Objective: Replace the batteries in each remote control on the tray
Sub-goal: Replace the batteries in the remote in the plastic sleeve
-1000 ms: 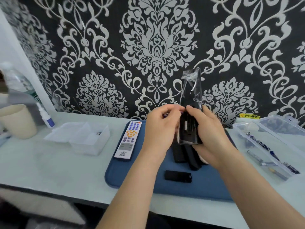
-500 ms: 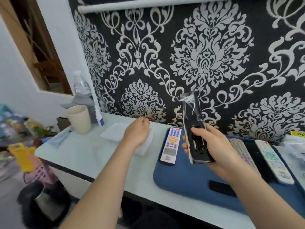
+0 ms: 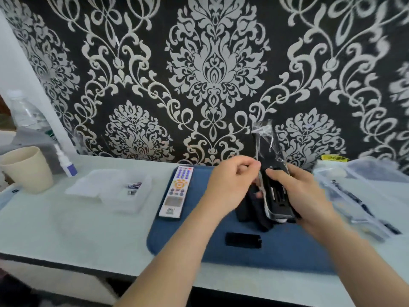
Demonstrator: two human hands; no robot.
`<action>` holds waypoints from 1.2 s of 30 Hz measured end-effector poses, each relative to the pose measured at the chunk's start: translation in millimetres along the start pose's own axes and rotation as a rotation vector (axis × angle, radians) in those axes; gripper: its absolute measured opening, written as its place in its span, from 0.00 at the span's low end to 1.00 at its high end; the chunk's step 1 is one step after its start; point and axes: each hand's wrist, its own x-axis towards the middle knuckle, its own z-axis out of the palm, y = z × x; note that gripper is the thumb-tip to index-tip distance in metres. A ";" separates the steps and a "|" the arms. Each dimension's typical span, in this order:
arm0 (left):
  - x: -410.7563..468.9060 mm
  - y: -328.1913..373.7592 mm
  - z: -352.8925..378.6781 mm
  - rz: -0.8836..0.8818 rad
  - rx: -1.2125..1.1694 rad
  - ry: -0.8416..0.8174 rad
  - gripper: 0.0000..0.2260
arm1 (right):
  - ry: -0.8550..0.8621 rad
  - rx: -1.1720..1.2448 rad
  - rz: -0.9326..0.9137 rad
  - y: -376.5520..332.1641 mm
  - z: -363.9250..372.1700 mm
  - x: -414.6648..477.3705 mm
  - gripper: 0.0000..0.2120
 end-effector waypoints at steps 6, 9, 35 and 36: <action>22.4 15.2 87.0 0.047 0.026 -0.112 0.10 | 0.180 -0.103 -0.165 13.2 -78.2 4.8 0.08; 35.8 24.1 123.0 0.087 0.111 -0.127 0.08 | 0.271 -0.215 -0.256 10.6 -108.6 8.6 0.10; 121.2 56.8 245.4 0.251 0.963 -0.639 0.06 | 0.530 -0.218 -0.090 14.0 -243.8 19.7 0.04; 114.8 63.3 242.7 0.247 0.865 -0.736 0.05 | 0.532 -0.194 -0.091 13.9 -244.6 21.0 0.04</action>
